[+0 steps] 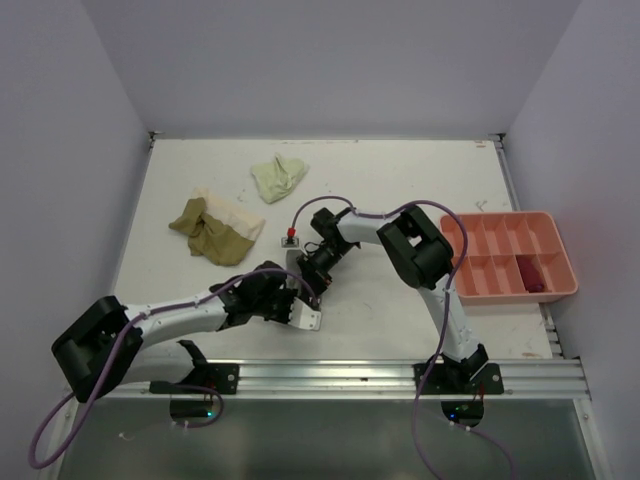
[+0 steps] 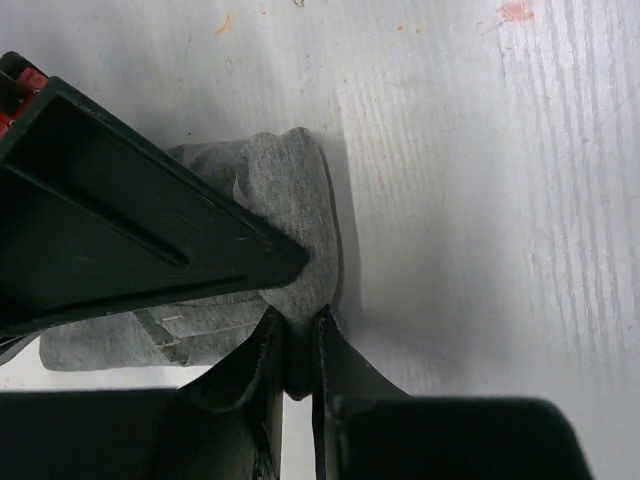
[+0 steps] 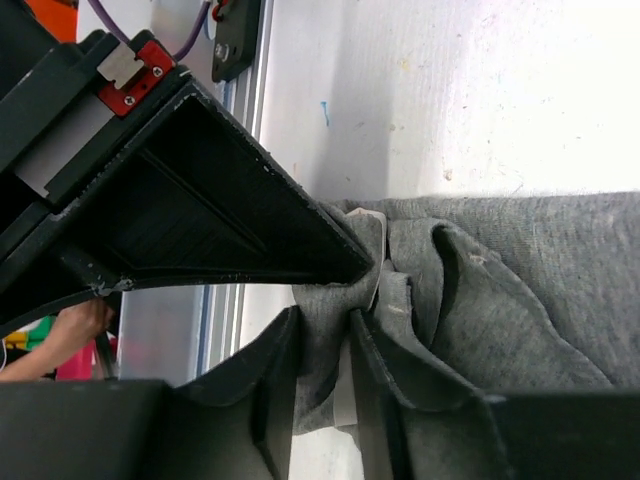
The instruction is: Roll the underwear
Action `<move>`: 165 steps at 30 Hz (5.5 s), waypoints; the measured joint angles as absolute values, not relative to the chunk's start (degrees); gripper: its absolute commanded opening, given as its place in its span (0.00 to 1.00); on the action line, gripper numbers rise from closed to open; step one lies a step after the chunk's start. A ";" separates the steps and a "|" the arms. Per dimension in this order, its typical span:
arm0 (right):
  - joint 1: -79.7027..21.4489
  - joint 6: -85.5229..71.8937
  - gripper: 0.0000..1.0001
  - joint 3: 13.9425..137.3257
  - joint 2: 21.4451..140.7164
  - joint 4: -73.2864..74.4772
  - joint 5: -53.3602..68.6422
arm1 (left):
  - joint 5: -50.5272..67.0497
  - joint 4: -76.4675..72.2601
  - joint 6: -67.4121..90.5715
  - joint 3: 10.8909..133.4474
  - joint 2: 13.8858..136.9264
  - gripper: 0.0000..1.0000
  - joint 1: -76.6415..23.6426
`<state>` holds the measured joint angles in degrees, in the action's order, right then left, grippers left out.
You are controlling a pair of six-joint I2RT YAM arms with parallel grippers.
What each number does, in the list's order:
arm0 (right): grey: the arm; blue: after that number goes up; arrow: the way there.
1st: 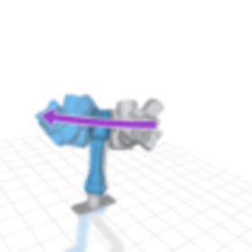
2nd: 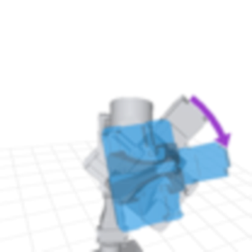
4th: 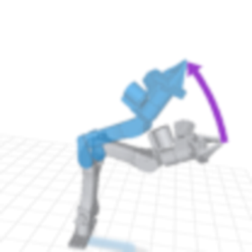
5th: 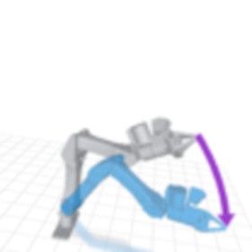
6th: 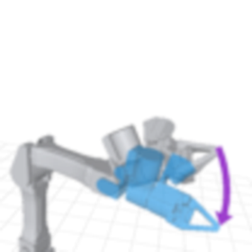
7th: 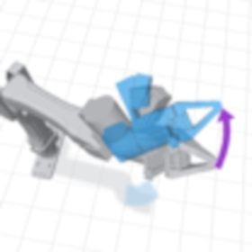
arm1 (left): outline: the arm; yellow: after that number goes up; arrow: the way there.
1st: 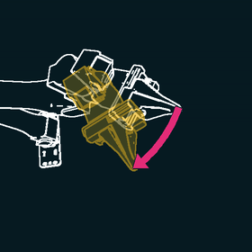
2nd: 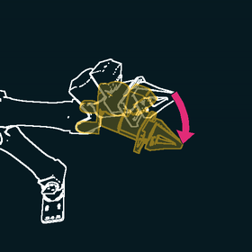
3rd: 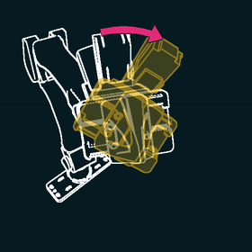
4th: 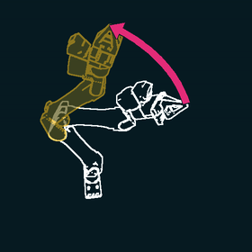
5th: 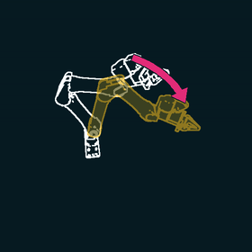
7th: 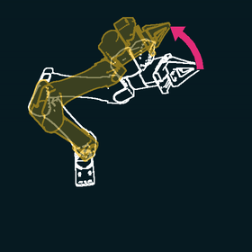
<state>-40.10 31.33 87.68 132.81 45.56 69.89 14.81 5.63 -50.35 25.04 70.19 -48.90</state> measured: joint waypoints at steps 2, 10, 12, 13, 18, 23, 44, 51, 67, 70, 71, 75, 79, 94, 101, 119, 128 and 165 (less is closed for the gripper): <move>-39.92 31.09 0.46 87.74 132.81 45.67 69.78 | 15.00 6.57 -50.09 26.00 71.05 0.03 -48.90; -37.15 26.11 0.83 88.36 128.68 45.21 67.44 | 17.02 12.69 -50.06 31.90 75.92 0.00 -48.88; -34.59 24.60 0.99 89.52 126.98 43.16 63.64 | 18.41 14.17 -50.06 33.41 77.19 0.00 -48.88; -32.91 23.79 0.99 90.08 125.97 41.98 61.89 | 19.33 14.90 -50.04 34.00 77.65 0.00 -48.86; -23.83 19.62 0.99 91.29 117.71 36.56 50.78 | 22.39 17.65 -49.76 36.49 79.99 0.00 -47.57; -18.04 18.83 0.99 89.47 102.48 29.15 36.38 | 27.11 23.59 -50.28 43.79 86.94 0.00 -45.60; -26.39 48.58 0.98 73.82 75.88 51.18 27.90 | 53.23 60.55 -50.50 77.80 122.13 0.00 -30.94; -34.06 49.58 0.73 65.65 72.90 51.29 30.02 | 57.54 66.87 -50.35 81.17 127.79 0.00 -28.42; -61.30 47.51 0.58 59.31 91.24 26.89 14.87 | 58.06 74.04 -48.97 84.42 132.60 0.00 -27.11; -62.30 47.53 0.58 58.65 93.25 24.23 13.63 | 58.06 74.76 -48.97 83.88 132.86 0.00 -26.22; -62.35 47.53 0.58 58.37 93.93 23.35 12.97 | 58.08 74.94 -48.97 83.61 132.88 0.00 -25.89; -62.26 47.27 0.57 57.69 97.34 19.42 11.40 | 58.06 75.35 -48.99 82.67 132.88 0.00 -24.82; -62.24 46.76 0.52 57.84 100.09 15.77 10.02 | 57.98 75.55 -48.97 82.06 132.88 0.01 -24.03; -54.46 37.95 0.00 64.47 106.67 12.32 22.76 | 51.64 68.60 -47.86 77.91 120.46 0.57 -19.05; -49.06 34.48 0.00 69.10 111.59 14.41 36.29 | 46.68 48.80 -46.13 72.58 97.34 0.59 -3.64; -42.70 24.67 0.00 81.12 125.93 20.32 61.89 | 32.62 21.37 -69.82 16.58 44.66 0.71 -26.28; -42.68 25.12 0.00 83.15 128.25 25.32 65.78 | 26.33 8.91 -70.15 16.49 52.42 0.67 -32.77; -20.08 23.49 0.99 95.02 112.03 31.09 51.13 | 27.42 36.82 -54.43 55.92 97.27 0.00 -37.54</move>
